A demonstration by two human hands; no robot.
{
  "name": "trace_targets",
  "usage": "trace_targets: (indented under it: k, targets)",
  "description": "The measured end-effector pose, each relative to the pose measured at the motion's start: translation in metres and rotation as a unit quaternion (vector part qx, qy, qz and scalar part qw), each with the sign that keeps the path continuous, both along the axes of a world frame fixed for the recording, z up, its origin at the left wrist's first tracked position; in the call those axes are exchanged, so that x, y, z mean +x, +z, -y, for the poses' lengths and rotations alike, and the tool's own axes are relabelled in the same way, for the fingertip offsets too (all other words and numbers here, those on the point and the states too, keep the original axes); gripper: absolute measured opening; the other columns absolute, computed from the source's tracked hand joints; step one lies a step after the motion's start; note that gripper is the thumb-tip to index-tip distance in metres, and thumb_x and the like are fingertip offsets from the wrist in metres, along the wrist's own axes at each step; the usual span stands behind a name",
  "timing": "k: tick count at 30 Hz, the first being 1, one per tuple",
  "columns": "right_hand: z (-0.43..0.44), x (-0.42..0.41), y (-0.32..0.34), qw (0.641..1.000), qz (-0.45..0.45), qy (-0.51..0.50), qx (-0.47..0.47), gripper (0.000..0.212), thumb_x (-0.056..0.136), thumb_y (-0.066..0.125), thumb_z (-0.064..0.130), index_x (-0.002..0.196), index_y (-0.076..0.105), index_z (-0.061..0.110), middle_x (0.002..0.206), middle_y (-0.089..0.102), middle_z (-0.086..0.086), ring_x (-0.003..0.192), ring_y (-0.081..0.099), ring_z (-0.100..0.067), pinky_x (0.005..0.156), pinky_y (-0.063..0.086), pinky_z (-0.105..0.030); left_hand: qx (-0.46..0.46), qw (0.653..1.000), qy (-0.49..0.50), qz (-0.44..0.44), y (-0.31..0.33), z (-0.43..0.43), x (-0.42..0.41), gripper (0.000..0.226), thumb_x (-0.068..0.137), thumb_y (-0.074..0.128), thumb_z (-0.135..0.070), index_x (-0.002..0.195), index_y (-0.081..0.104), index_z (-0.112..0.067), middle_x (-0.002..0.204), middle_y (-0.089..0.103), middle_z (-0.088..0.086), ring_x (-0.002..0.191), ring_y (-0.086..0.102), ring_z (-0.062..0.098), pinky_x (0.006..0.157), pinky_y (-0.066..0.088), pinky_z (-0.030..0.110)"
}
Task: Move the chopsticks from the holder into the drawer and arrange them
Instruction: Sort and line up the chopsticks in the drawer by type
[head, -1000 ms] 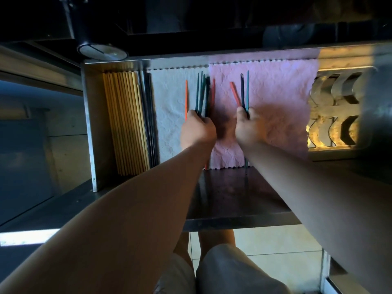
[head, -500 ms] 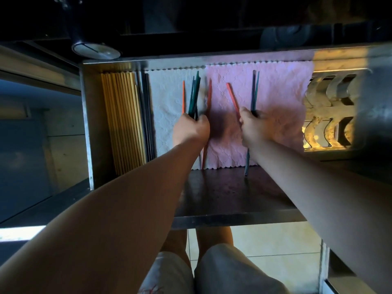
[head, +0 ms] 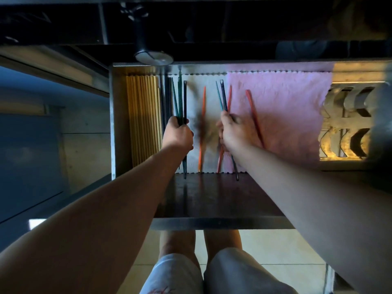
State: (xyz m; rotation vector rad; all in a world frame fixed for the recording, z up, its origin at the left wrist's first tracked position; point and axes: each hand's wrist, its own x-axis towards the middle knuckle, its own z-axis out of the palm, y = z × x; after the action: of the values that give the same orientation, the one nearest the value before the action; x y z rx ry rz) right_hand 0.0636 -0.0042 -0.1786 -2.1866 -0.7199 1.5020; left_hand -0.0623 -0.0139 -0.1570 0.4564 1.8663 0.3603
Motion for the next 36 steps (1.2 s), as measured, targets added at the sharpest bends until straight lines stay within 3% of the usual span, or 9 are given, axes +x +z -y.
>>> trace_targets:
  k: [5, 8, 12, 15, 19, 24, 27, 32, 36]
  targets:
    - [-0.003, -0.035, -0.005, 0.999, -0.006, 0.024, -0.027, 0.034, 0.098, 0.045, 0.022, 0.064, 0.048, 0.019, 0.055, 0.048, -0.001, 0.037, 0.045, -0.008, 0.042, 0.034, -0.019, -0.02, 1.0, -0.015, 0.016, -0.012, 0.006, -0.022, 0.021, 0.092, 0.044, -0.001, 0.103, 0.055, -0.014, 0.085, 0.066, 0.008, 0.068, 0.066, 0.021, 0.061, 0.057, 0.035]
    - [-0.002, -0.048, -0.008, 0.992, 0.045, 0.103, -0.053, 0.019, 0.092, 0.054, 0.024, 0.088, 0.066, 0.011, 0.078, 0.064, -0.009, 0.067, 0.062, -0.023, 0.062, 0.047, -0.029, -0.033, 0.996, -0.079, -0.017, -0.022, 0.009, -0.035, 0.024, 0.086, 0.061, -0.004, 0.108, 0.062, -0.015, 0.093, 0.071, 0.006, 0.078, 0.072, 0.024, 0.065, 0.062, 0.042]
    - [-0.003, -0.059, -0.005, 0.984, 0.068, 0.148, -0.066, 0.025, 0.095, 0.052, 0.022, 0.113, 0.064, 0.007, 0.092, 0.06, -0.008, 0.084, 0.057, -0.02, 0.062, 0.039, -0.023, -0.013, 0.981, -0.169, -0.088, -0.02, 0.008, -0.046, 0.032, 0.081, 0.071, -0.012, 0.112, 0.064, -0.014, 0.095, 0.069, 0.003, 0.085, 0.068, 0.022, 0.057, 0.051, 0.026]
    - [-0.004, -0.065, -0.002, 0.983, 0.09, 0.147, -0.063, 0.031, 0.095, 0.054, 0.019, 0.123, 0.059, 0.008, 0.116, 0.064, -0.01, 0.108, 0.06, -0.026, 0.085, 0.045, -0.026, 0.008, 0.974, -0.208, -0.093, -0.017, 0.006, -0.049, 0.028, 0.083, 0.071, -0.018, 0.11, 0.065, -0.013, 0.094, 0.067, 0.002, 0.082, 0.064, 0.02, 0.055, 0.044, 0.024]
    - [-0.004, -0.069, 0.005, 0.983, 0.109, 0.139, -0.059, 0.03, 0.096, 0.051, 0.02, 0.123, 0.058, 0.009, 0.113, 0.063, -0.004, 0.105, 0.06, -0.022, 0.079, 0.038, -0.02, 0.006, 0.969, -0.226, -0.097, -0.014, 0.005, -0.048, 0.023, 0.087, 0.064, -0.02, 0.108, 0.061, -0.012, 0.097, 0.067, 0.005, 0.081, 0.065, 0.023, 0.061, 0.052, 0.029]
    - [-0.005, -0.071, 0.015, 0.979, 0.127, 0.144, -0.063, 0.029, 0.094, 0.049, 0.017, 0.12, 0.064, 0.013, 0.12, 0.066, -0.007, 0.11, 0.061, -0.022, 0.071, 0.034, -0.013, -0.003, 0.958, -0.26, -0.122, -0.004, 0.006, -0.052, 0.027, 0.087, 0.065, -0.02, 0.112, 0.057, -0.012, 0.097, 0.063, 0.005, 0.078, 0.059, 0.021, 0.057, 0.044, 0.029]
    - [-0.002, -0.068, 0.018, 0.972, 0.165, 0.154, -0.059, 0.029, 0.094, 0.049, 0.018, 0.118, 0.064, 0.016, 0.12, 0.066, -0.007, 0.112, 0.06, -0.024, 0.077, 0.036, -0.016, -0.007, 0.931, -0.324, -0.167, 0.004, 0.006, -0.052, 0.032, 0.088, 0.062, -0.015, 0.118, 0.052, -0.014, 0.111, 0.061, 0.009, 0.092, 0.06, 0.026, 0.07, 0.052, 0.037]
    - [-0.001, -0.067, 0.02, 0.97, 0.156, 0.175, -0.067, 0.033, 0.093, 0.047, 0.016, 0.123, 0.063, 0.019, 0.124, 0.065, -0.008, 0.114, 0.059, -0.024, 0.083, 0.037, -0.016, 0.114, 0.832, -0.491, -0.234, 0.0, 0.01, -0.054, 0.066, 0.088, 0.058, -0.012, 0.147, 0.03, -0.026, 0.157, 0.019, 0.001, 0.138, 0.025, 0.031, 0.107, 0.034, 0.044]
    - [-0.002, -0.071, 0.025, 0.971, 0.12, 0.196, -0.067, 0.035, 0.095, 0.045, 0.012, 0.124, 0.064, 0.014, 0.13, 0.062, -0.008, 0.12, 0.056, -0.023, 0.096, 0.039, -0.019, 0.084, 0.765, -0.606, -0.201, -0.013, 0.016, -0.06, 0.084, 0.094, 0.049, -0.01, 0.155, -0.005, -0.031, 0.159, -0.025, -0.015, 0.149, -0.015, 0.02, 0.121, 0.007, 0.047]
